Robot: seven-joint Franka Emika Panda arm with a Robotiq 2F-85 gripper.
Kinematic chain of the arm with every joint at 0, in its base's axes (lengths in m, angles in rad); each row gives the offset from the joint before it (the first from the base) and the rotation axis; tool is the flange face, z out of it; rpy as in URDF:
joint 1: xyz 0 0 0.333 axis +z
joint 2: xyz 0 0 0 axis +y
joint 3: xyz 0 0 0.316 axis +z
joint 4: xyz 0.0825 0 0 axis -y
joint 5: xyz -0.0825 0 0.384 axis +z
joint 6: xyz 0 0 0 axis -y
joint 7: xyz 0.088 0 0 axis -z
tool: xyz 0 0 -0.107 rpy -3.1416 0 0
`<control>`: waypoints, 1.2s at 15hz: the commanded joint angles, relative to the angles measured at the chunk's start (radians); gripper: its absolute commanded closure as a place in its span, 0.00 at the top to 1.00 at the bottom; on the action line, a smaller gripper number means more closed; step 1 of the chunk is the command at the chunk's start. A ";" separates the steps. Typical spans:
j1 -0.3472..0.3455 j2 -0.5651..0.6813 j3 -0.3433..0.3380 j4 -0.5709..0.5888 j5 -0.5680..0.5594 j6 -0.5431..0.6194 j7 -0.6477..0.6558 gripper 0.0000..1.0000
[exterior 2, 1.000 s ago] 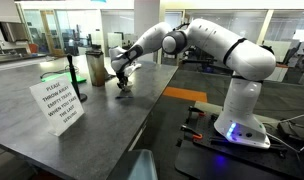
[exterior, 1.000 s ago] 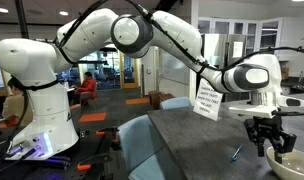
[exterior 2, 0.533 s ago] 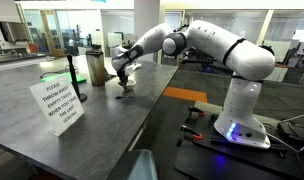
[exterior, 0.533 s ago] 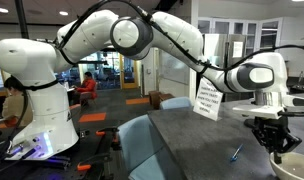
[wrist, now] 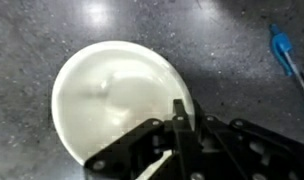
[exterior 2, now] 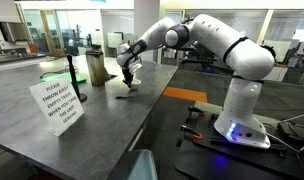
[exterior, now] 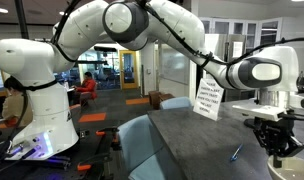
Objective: Move the white bowl forward
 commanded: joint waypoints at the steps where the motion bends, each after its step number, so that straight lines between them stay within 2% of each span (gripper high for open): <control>1: 0.008 -0.172 0.011 -0.253 0.014 0.074 0.030 0.03; 5: 0.029 -0.287 0.012 -0.451 0.015 0.177 0.036 0.03; 8: 0.071 -0.364 -0.029 -0.630 -0.014 0.343 0.129 0.03; 10: 0.089 -0.423 -0.056 -0.754 -0.024 0.413 0.166 0.03; 15: 0.114 -0.586 -0.109 -1.045 -0.055 0.474 0.189 0.03; 18: 0.117 -0.636 -0.125 -1.119 -0.079 0.483 0.197 0.03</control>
